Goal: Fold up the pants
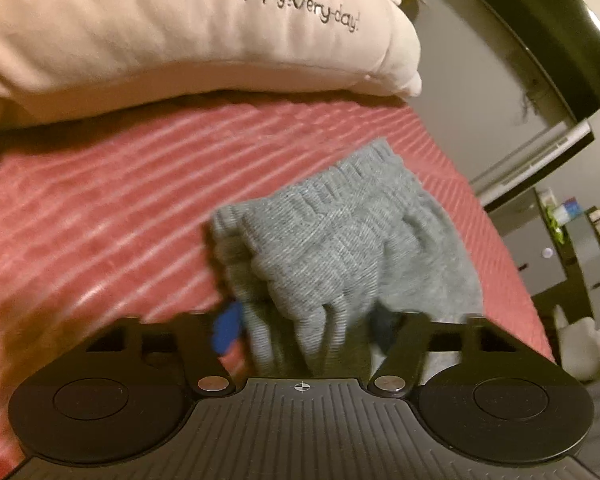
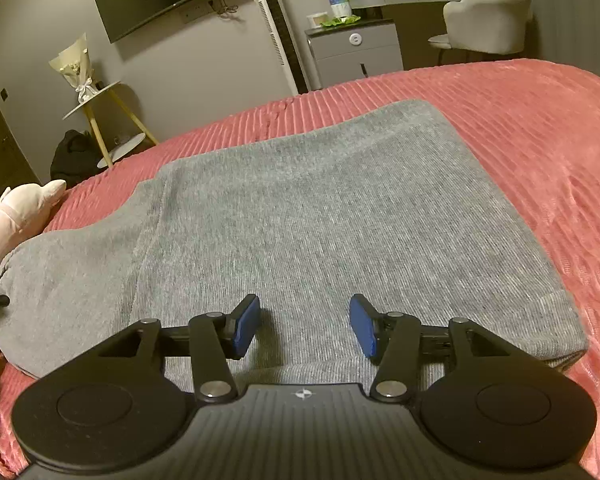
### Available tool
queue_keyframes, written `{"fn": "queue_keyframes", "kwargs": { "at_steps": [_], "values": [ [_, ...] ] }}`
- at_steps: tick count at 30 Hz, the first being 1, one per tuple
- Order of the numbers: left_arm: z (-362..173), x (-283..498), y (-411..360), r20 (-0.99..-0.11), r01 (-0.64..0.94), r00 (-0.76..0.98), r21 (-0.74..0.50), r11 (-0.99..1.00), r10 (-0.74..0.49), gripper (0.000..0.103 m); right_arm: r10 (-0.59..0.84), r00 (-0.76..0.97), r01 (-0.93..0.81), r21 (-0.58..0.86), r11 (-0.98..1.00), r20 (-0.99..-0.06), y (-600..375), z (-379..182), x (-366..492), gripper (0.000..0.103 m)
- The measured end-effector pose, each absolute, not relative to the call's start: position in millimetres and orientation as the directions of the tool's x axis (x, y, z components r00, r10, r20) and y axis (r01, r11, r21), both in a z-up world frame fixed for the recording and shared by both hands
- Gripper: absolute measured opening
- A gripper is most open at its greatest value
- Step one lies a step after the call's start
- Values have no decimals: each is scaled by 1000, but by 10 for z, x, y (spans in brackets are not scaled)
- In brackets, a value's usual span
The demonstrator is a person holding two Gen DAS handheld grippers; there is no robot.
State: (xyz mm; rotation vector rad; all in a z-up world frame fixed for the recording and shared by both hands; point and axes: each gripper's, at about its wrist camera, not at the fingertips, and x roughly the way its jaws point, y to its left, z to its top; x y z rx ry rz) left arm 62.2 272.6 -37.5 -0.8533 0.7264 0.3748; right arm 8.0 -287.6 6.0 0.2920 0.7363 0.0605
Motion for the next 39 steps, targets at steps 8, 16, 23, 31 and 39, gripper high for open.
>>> {"fn": "queue_keyframes", "kwargs": {
  "at_steps": [8,16,23,31,39],
  "values": [
    [423,515,2079,-546,-336,832,-353,873,99,25,184,751,79,363,929,-634,-2993,70,40,50],
    [1213,381,405,-352,165,910,-179,970,-220,13,207,777,142,486,863,-595,-3225,63,-15,50],
    [541,482,-790,-638,361,659,-196,912,-398,68,227,812,165,585,794,-537,-3415,97,-131,50],
    [423,323,129,-658,-18,745,-183,983,-109,82,387,781,78,691,719,-490,-3461,72,-36,56],
    [590,85,643,-673,-385,711,-131,914,203,94,594,676,-73,762,644,-437,-2815,223,654,61]
  ]
}}
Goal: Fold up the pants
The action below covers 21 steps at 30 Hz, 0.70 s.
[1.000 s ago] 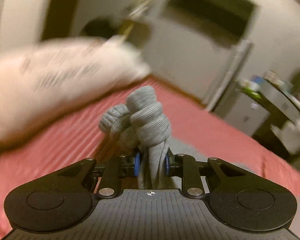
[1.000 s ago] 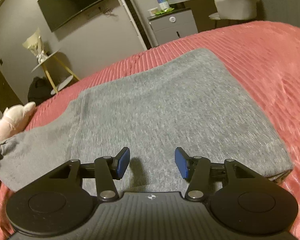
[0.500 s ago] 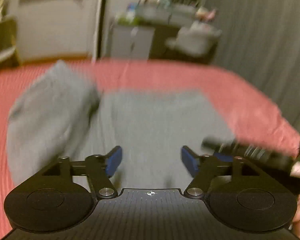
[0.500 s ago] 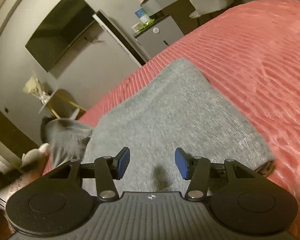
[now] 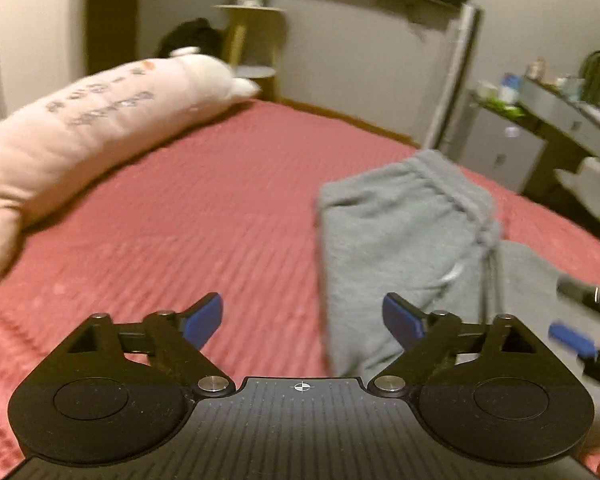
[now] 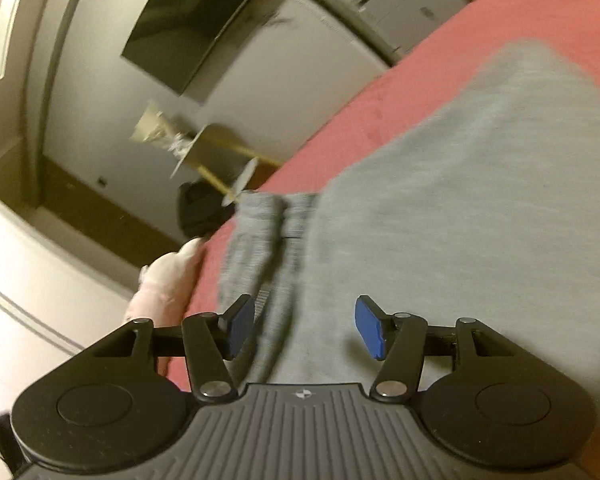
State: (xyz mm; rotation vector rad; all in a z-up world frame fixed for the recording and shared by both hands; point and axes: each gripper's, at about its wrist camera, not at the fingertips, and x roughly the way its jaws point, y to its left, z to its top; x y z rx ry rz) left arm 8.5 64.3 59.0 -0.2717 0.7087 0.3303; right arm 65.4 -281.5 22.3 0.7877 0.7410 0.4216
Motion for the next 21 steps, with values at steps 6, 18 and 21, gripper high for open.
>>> {"fn": "queue_keyframes", "kwargs": {
  "at_steps": [6,18,21],
  "values": [
    [345,124,743,-748,-497,601,-72,865,283,96,643,628,-89,780,620,-439,-2225,277,1382,72],
    [-88,388,774,-841,-583,416,46,812,346,90,635,566,-11,766,643,-525,-1893,39,2111,86],
    [-83,379,793,-836,-602,424,28,798,349,90,595,579,-36,712,701,-557,-1770,74,2141,57]
  ]
}}
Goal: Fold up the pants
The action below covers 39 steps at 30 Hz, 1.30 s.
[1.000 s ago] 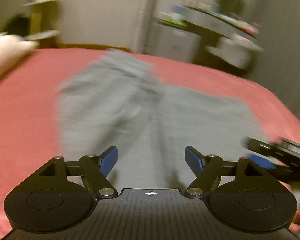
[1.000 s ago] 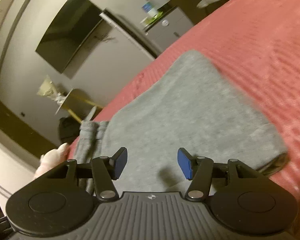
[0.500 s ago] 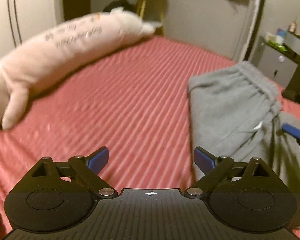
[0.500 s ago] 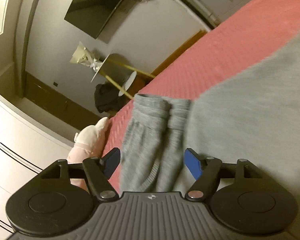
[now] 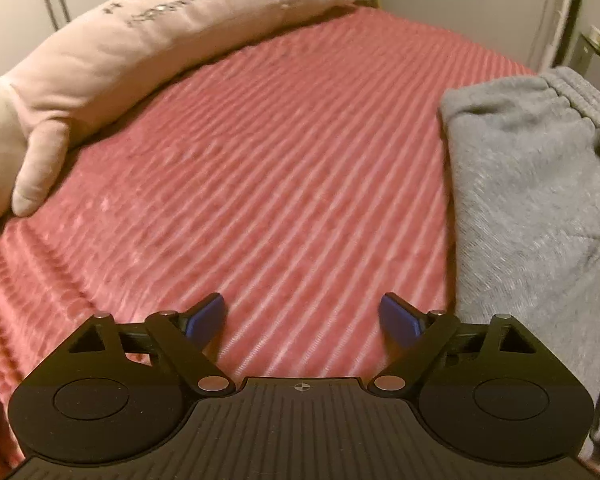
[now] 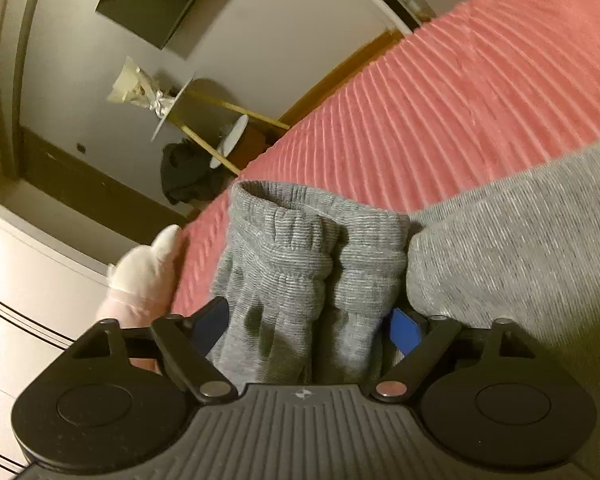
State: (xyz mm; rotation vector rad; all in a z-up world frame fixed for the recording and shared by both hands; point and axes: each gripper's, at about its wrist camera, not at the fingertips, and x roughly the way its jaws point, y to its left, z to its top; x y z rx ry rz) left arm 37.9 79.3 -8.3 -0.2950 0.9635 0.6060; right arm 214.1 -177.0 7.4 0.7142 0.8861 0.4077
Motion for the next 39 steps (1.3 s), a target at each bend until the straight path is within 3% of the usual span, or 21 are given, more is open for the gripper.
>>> {"fn": "queue_keyframes", "kwargs": {
  "at_steps": [1,2,7,13,18,22,24,26,28,30,33,37,39],
  "values": [
    [-73,360,812,-833,-610,430,15,793,347,90,566,588,-43,676,736,-578,-1745,81,2130,42],
    [-64,339,826,-832,-616,437,2,788,343,90,561,586,-47,666,744,-585,-1747,92,2127,39],
    [-13,265,803,-829,-615,450,-19,788,332,90,528,627,-121,598,792,-573,-1671,365,1951,30],
    [70,216,757,-818,-613,469,-29,790,334,90,495,730,-208,537,818,-471,-1754,1000,1517,24],
    [139,196,726,-807,-600,491,-41,799,327,91,429,825,-184,543,819,-367,-2227,1327,992,24],
    [188,161,671,-799,-584,509,-49,810,319,92,322,878,-55,591,805,-356,-2724,1159,446,25],
    [199,167,654,-798,-574,516,-52,817,312,92,244,889,56,621,782,-387,-2978,927,232,36],
    [218,168,614,-796,-557,523,-50,829,303,93,219,837,189,642,743,-501,-3186,607,220,56],
    [240,161,581,-793,-537,534,-50,842,293,93,271,752,281,665,692,-600,-3349,339,287,59],
    [263,145,550,-792,-506,552,-70,860,261,94,291,759,321,723,612,-583,-3470,209,268,62],
    [262,144,462,-797,-423,578,-111,899,173,94,322,788,301,784,543,-525,-3567,174,330,75],
    [202,220,172,-823,-279,562,-99,955,79,94,324,784,295,777,556,-529,-3622,106,390,74],
    [182,239,58,-824,-221,565,-100,970,44,94,314,798,282,779,560,-514,-3595,135,397,47]
  ]
}}
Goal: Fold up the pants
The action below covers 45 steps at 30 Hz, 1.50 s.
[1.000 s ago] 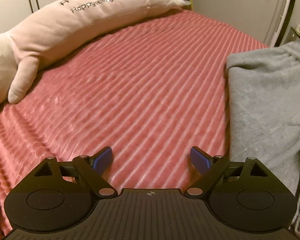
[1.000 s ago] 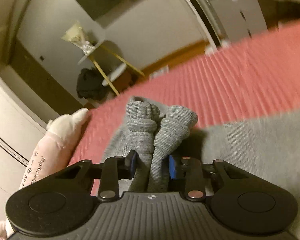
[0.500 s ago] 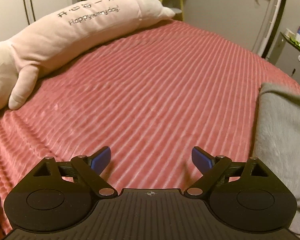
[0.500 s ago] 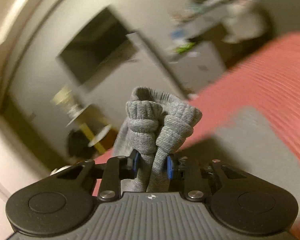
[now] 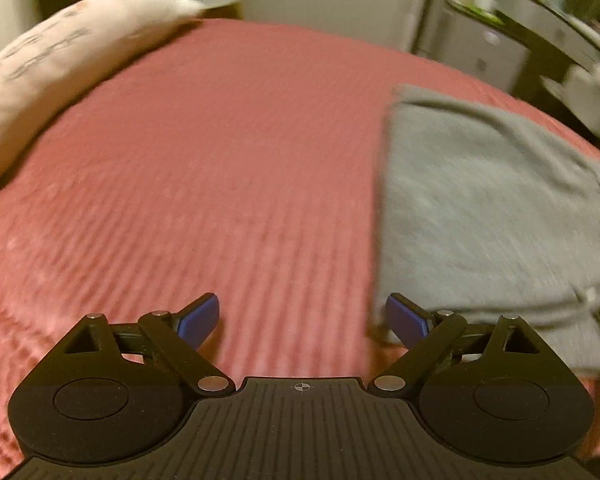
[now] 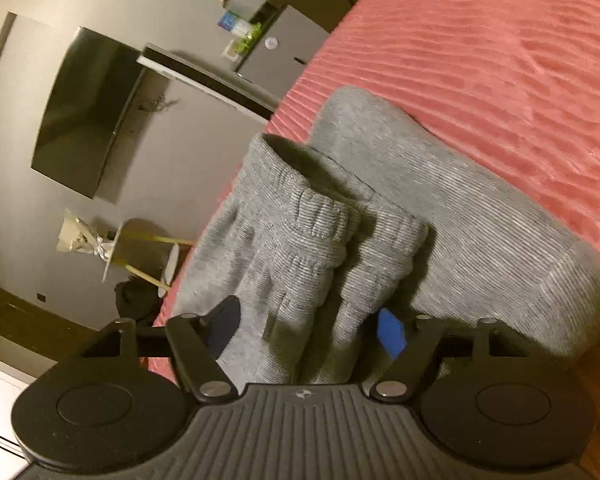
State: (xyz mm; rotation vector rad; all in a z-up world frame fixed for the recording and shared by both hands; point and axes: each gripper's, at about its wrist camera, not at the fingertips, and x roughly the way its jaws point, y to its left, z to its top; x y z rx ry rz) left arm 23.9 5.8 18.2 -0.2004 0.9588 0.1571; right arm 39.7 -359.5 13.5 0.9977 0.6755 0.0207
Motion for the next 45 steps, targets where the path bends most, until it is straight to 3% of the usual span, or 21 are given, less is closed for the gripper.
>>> {"fn": "queue_keyframes", "kwargs": {
  "at_steps": [1,3,7,10,13,15,17,22,24,25,27,29,31,34,35,37,39,41,42,44,45],
  "values": [
    [171,247,15,-823,-201,567,-99,975,33,94,312,802,271,775,571,-510,-3570,143,384,28],
    [138,266,-62,-826,-165,564,-97,981,13,94,320,801,256,773,581,-506,-3562,131,418,29],
    [87,243,-318,-824,-65,566,-44,997,0,92,351,786,285,802,525,-509,-3594,65,469,58],
    [14,277,-451,-825,-63,564,17,998,49,91,355,787,281,806,521,-504,-3539,64,569,62],
    [-43,338,-390,-828,-105,559,-24,994,39,84,306,777,295,748,595,-550,-3441,137,612,26],
    [-44,331,-307,-821,-131,571,-67,989,20,76,295,788,256,723,641,-541,-3384,312,610,21],
    [-22,300,-266,-803,-136,597,-104,985,-2,54,289,820,187,708,681,-494,-3341,578,571,18],
    [169,70,-235,-675,-57,733,-191,980,-89,43,283,890,90,746,660,-358,-3449,1064,318,17],
    [200,12,-303,-662,-19,743,-162,987,-94,51,247,914,67,720,691,-322,-3512,1124,129,17],
    [189,17,-338,-678,-14,729,-142,990,-87,61,223,923,68,702,709,-315,-3555,1112,38,17],
    [138,64,-342,-727,-23,682,-130,991,-80,69,177,920,120,681,723,-350,-3682,965,-89,19],
    [90,108,-306,-773,-40,628,-145,989,-88,69,151,849,261,649,715,-507,-3859,712,-24,29],
    [126,79,-255,-769,-41,630,-173,984,-109,68,160,738,411,625,664,-656,-4034,424,-11,32],
    [255,-46,-211,-722,50,660,-237,970,-210,68,213,779,403,732,549,-589,-4213,304,-223,47],
    [299,-98,-182,-702,78,665,-274,958,-255,70,185,787,405,719,564,-589,-4232,382,-255,56],
    [385,-222,-131,-662,80,696,-313,946,-278,77,63,801,425,638,642,-596,-4224,596,-312,63],
    [445,-244,-107,-643,44,728,-302,952,-237,78,-90,808,451,512,731,-582,-4170,826,-378,63],
    [486,-169,-151,-640,24,744,-265,964,-194,79,-157,849,408,436,802,-505,-4079,1005,-410,60],
    [480,-109,-200,-651,25,737,-242,970,-182,79,-157,866,370,397,840,-475,-4028,1059,-395,55],
    [448,41,-337,-683,14,717,-185,983,-139,79,-124,887,290,327,899,-444,-3860,1106,-296,33],
    [399,125,-413,-695,18,709,-154,988,-122,79,-84,894,239,311,920,-439,-3780,1086,-233,29]
  ]
}}
